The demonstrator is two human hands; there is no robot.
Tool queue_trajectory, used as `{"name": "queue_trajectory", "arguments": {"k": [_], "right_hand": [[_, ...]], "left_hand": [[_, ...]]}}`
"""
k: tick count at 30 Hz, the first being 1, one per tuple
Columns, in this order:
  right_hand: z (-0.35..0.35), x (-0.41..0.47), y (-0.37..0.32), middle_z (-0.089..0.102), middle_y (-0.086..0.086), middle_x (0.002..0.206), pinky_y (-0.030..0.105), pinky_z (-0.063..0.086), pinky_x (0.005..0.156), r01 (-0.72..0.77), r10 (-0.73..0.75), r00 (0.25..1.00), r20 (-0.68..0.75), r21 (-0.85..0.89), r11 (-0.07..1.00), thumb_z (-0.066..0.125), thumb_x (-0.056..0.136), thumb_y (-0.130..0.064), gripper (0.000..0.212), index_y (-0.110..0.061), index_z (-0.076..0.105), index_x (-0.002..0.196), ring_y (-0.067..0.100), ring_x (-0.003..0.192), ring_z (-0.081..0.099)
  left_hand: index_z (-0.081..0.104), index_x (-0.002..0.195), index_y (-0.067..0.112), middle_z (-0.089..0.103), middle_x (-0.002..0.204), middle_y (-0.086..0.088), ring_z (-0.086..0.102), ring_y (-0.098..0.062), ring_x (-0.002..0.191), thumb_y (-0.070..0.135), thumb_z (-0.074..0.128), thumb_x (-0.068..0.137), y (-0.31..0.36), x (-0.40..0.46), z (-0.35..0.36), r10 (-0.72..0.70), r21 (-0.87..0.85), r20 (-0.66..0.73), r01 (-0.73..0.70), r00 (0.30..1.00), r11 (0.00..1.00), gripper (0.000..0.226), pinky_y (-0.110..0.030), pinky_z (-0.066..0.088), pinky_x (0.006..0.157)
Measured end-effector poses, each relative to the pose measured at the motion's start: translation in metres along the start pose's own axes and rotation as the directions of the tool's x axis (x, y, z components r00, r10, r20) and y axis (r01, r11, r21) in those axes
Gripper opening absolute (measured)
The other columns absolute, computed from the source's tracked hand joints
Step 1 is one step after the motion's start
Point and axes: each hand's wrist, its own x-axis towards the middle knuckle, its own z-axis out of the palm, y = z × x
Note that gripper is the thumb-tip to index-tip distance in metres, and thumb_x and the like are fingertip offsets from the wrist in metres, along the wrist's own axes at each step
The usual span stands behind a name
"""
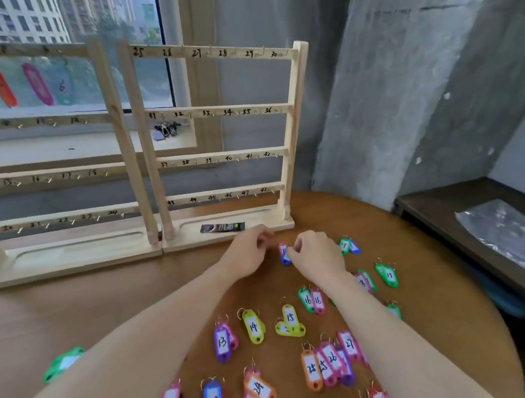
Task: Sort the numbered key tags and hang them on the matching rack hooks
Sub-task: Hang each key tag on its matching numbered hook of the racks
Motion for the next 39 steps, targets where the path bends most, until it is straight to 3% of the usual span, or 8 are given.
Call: {"name": "queue_trajectory", "arguments": {"k": [4, 13, 19, 23, 27, 31, 35, 39], "right_hand": [[0.007, 0.013, -0.008, 0.066, 0.004, 0.1, 0.032, 0.042, 0.07, -0.002, -0.001, 1.0, -0.023, -0.103, 0.995, 0.061, 0.095, -0.052, 0.038, -0.015, 0.066, 0.102, 0.026, 0.091, 0.063], [0.009, 0.02, -0.003, 0.066, 0.005, 0.112, 0.035, 0.047, 0.078, -0.075, 0.075, 0.991, 0.112, -0.005, 0.997, 0.073, 0.09, -0.044, 0.036, -0.016, 0.066, 0.112, 0.027, 0.103, 0.063], [0.008, 0.017, 0.007, 0.067, 0.002, 0.085, 0.035, 0.052, 0.067, -0.071, 0.052, 0.992, 0.115, 0.159, 0.985, 0.072, 0.093, -0.03, 0.014, -0.016, 0.071, 0.088, 0.02, 0.08, 0.063], [0.004, 0.012, 0.013, 0.062, 0.002, 0.069, 0.031, 0.043, 0.057, -0.045, 0.025, 0.996, 0.081, 0.25, 0.967, 0.063, 0.097, -0.025, 0.028, -0.017, 0.064, 0.071, 0.02, 0.067, 0.055], [-0.017, 0.004, 0.019, 0.068, -0.002, 0.066, 0.034, 0.053, 0.068, -0.044, -0.005, 0.994, 0.112, 0.427, 0.903, 0.048, 0.103, -0.018, 0.032, -0.02, 0.067, 0.077, 0.018, 0.069, 0.063], [-0.036, -0.012, 0.01, 0.049, -0.001, 0.057, 0.036, 0.047, 0.065, -0.016, -0.051, 0.992, 0.119, 0.503, 0.864, 0.037, 0.108, -0.019, 0.035, -0.014, 0.064, 0.086, 0.016, 0.056, 0.049], [-0.056, -0.031, -0.016, 0.039, -0.006, 0.056, 0.024, 0.036, 0.055, -0.051, -0.065, 0.986, 0.154, 0.647, 0.761, 0.032, 0.111, -0.02, 0.034, -0.009, 0.059, 0.093, 0.012, 0.052, 0.037], [-0.077, -0.048, -0.051, 0.035, -0.004, 0.06, 0.021, 0.033, 0.05, -0.032, -0.115, 0.983, 0.145, 0.746, 0.665, 0.033, 0.111, -0.029, 0.038, -0.007, 0.062, 0.101, 0.009, 0.052, 0.035]], "left_hand": [[0.067, 0.123, 0.025, 0.058, 0.086, 0.008, 0.05, 0.0, 0.073, 0.008, 0.06, 0.097, -0.012, 0.011, 0.011, 0.077, 0.004, -0.053, -0.077, 0.996, 0.997, 0.032, -0.017, 0.037, 0.069], [0.07, 0.103, 0.035, 0.061, 0.091, 0.017, 0.056, -0.006, 0.086, 0.019, 0.063, 0.096, -0.018, 0.016, 0.018, 0.105, 0.091, -0.048, -0.1, 0.993, 0.991, 0.019, -0.024, 0.042, 0.072], [0.069, 0.094, 0.035, 0.063, 0.086, 0.015, 0.054, -0.006, 0.081, 0.026, 0.062, 0.097, -0.017, 0.016, 0.02, 0.094, 0.044, -0.062, -0.092, 0.994, 0.995, 0.012, -0.026, 0.04, 0.067], [0.073, 0.095, 0.032, 0.068, 0.092, 0.016, 0.059, -0.007, 0.091, 0.028, 0.059, 0.1, -0.017, 0.012, 0.018, 0.057, -0.059, -0.064, -0.061, 0.996, 0.996, 0.015, -0.029, 0.048, 0.08], [0.071, 0.085, 0.034, 0.069, 0.084, 0.012, 0.062, -0.009, 0.086, 0.022, 0.059, 0.1, -0.011, 0.005, 0.006, 0.069, -0.21, -0.009, -0.069, 0.998, 0.975, 0.022, -0.034, 0.048, 0.084], [0.07, 0.087, 0.024, 0.073, 0.083, 0.003, 0.067, -0.016, 0.084, 0.02, 0.056, 0.103, -0.002, -0.013, -0.017, 0.067, -0.269, 0.043, -0.053, 0.997, 0.962, 0.022, -0.043, 0.056, 0.084], [0.069, 0.09, 0.023, 0.075, 0.087, -0.003, 0.065, -0.01, 0.075, 0.022, 0.056, 0.103, 0.018, -0.034, -0.061, 0.047, -0.264, -0.028, -0.053, 0.999, 0.963, 0.018, -0.04, 0.053, 0.074], [0.069, 0.094, 0.021, 0.074, 0.084, 0.003, 0.064, -0.004, 0.067, 0.022, 0.055, 0.103, 0.045, -0.064, -0.123, 0.038, -0.29, -0.125, -0.073, 0.991, 0.954, 0.017, -0.019, 0.049, 0.061]]}}
